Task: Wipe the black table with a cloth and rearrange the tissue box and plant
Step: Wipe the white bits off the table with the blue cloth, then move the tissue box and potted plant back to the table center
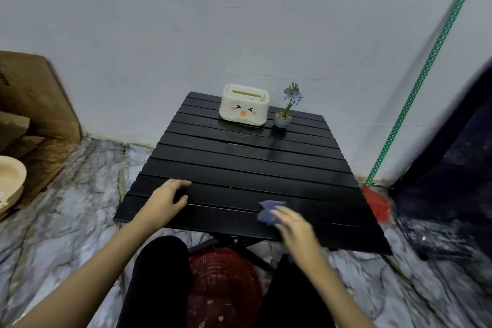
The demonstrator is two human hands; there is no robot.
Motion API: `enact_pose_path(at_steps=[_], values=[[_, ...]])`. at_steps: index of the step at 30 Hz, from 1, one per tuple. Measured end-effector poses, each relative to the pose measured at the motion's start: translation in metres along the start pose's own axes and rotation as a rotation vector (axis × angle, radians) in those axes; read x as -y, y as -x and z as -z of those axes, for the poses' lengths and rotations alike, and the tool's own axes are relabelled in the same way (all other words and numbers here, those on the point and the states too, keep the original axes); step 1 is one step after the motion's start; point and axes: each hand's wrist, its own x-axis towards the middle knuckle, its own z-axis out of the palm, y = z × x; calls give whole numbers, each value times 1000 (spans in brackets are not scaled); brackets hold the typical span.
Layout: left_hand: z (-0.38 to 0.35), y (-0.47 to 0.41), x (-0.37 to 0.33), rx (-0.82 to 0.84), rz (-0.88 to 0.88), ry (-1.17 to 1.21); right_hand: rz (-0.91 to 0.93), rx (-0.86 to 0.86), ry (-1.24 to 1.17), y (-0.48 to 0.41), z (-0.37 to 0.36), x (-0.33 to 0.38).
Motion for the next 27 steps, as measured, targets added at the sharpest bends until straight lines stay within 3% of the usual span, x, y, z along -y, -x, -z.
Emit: enact_pose_path(at_steps=[5, 7, 12, 17, 20, 27], values=[[-3, -2, 10, -70, -9, 29, -296, -245, 168, 2, 76, -89], [-3, -7, 12, -78, -21, 44, -379, -206, 200, -6, 88, -98], [1, -35, 11, -66, -57, 47, -445, 109, 459, -61, 100, -61], [2, -91, -9, -79, -138, 66, -251, 109, 246, -154, 97, -6], [3, -143, -16, -76, -158, 51, -213, 133, 147, -217, 80, 0], [1, -283, -17, -73, -134, -5, -188, 15, -107, -332, 32, -8]])
